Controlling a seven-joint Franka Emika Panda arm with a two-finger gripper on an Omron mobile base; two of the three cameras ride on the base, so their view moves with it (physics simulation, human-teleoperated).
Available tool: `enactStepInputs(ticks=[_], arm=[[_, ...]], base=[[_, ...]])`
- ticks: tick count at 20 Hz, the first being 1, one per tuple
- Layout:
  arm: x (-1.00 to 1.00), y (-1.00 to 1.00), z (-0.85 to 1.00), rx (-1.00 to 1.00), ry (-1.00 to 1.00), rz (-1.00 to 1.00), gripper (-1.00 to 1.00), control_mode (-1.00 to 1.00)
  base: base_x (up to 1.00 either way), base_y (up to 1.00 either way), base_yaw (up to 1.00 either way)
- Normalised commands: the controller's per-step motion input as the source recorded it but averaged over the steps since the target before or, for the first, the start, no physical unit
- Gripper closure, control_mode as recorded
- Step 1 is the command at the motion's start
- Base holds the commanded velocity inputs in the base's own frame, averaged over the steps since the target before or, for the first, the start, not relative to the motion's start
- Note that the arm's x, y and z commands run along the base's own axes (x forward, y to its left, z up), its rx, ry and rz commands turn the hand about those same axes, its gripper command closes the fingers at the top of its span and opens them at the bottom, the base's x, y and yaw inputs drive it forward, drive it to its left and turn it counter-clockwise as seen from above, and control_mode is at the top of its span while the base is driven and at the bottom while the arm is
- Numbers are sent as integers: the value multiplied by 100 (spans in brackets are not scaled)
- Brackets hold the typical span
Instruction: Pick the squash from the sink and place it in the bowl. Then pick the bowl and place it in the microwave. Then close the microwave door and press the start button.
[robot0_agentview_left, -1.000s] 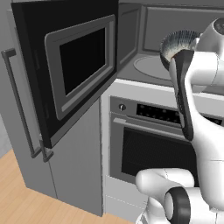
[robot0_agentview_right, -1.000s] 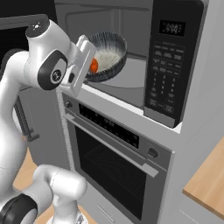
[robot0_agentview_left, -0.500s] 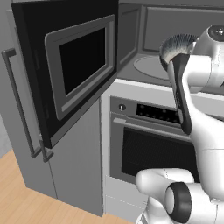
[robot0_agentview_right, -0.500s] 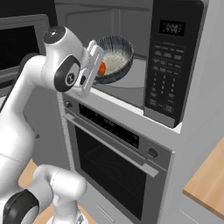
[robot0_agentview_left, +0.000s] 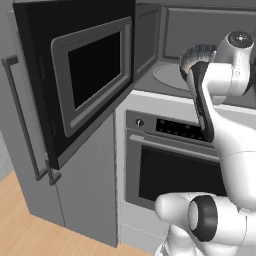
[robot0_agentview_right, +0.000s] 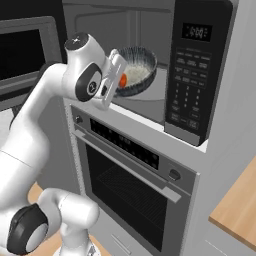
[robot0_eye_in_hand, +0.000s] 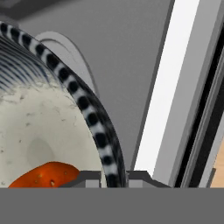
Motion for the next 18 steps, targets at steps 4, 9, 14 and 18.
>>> enactStepInputs(ticks=[4, 9, 14, 18], arm=[[34, -11, -17, 0, 8, 0, 100, -100], [36, -13, -10, 0, 0, 0, 100, -100], [33, -6, -8, 0, 0, 0, 100, -100], [11, 0, -3, 0, 0, 0, -100, -100]], base=[[0, 0, 0], [0, 0, 0], [0, 0, 0], [0, 0, 0]])
